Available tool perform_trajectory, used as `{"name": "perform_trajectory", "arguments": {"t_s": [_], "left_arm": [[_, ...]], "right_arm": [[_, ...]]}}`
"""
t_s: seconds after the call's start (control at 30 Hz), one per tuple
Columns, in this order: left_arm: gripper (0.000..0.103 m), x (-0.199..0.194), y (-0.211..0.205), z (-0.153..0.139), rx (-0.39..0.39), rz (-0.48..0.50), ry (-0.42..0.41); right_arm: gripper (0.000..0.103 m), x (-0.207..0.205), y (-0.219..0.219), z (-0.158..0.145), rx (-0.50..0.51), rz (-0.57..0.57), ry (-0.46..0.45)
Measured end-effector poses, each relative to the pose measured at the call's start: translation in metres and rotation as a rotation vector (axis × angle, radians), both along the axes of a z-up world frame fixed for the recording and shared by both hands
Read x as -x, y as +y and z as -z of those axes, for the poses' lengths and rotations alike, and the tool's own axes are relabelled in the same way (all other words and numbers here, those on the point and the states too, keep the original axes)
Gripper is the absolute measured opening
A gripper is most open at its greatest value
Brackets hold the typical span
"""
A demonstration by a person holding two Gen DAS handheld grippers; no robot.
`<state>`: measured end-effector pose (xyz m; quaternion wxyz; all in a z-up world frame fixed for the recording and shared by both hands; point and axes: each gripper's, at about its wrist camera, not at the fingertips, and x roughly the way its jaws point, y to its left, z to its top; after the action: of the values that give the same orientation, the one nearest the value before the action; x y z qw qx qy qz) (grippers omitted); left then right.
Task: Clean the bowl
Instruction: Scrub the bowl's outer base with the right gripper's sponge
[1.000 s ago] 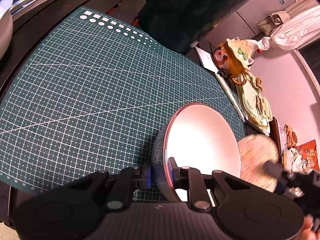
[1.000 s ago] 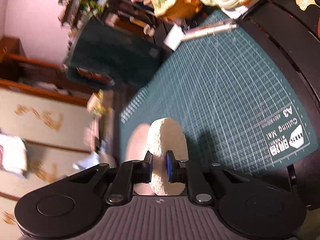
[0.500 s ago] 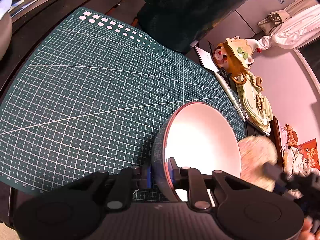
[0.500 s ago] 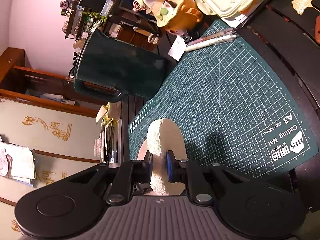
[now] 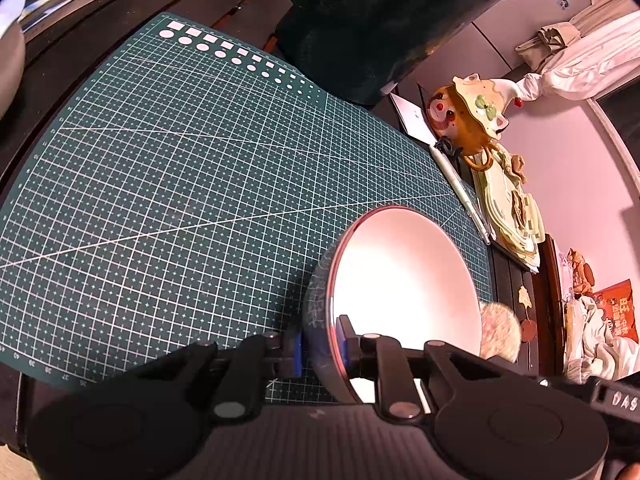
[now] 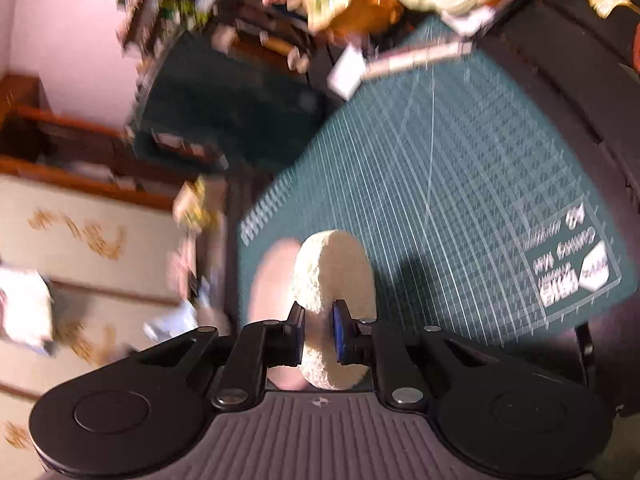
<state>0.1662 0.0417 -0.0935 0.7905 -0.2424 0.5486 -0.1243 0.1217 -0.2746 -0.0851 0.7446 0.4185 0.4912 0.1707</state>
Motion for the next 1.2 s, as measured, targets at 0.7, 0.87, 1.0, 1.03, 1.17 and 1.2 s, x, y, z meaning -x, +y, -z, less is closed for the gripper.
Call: {"name": "perform_trajectory", "arguments": {"t_s": [0.7,0.87,1.0,1.03,1.17,1.2], "left_arm": [[0.018,-0.002,-0.003,0.000,-0.003,0.001,0.001],[0.018,-0.001,-0.004,0.000,-0.005,0.001,0.002],[0.018,-0.004,-0.007,0.000,-0.005,0.003,0.000],[0.018,-0.005,-0.008,0.000,-0.005,0.002,0.000],[0.018,-0.004,-0.005,0.002,-0.002,0.004,-0.002],[0.018,-0.005,-0.004,0.002,-0.001,0.004,-0.001]], "right_arm": [[0.015,-0.002,-0.006,0.003,-0.063,0.045,-0.005],[0.014,-0.002,-0.012,-0.003,-0.090,0.067,-0.013],[0.014,0.000,-0.013,-0.002,-0.109,0.082,-0.018],[0.014,-0.001,-0.012,-0.001,-0.093,0.079,-0.011],[0.013,-0.002,-0.014,0.011,-0.018,0.090,0.053],[0.012,-0.002,-0.015,0.013,-0.008,0.099,0.061]]}}
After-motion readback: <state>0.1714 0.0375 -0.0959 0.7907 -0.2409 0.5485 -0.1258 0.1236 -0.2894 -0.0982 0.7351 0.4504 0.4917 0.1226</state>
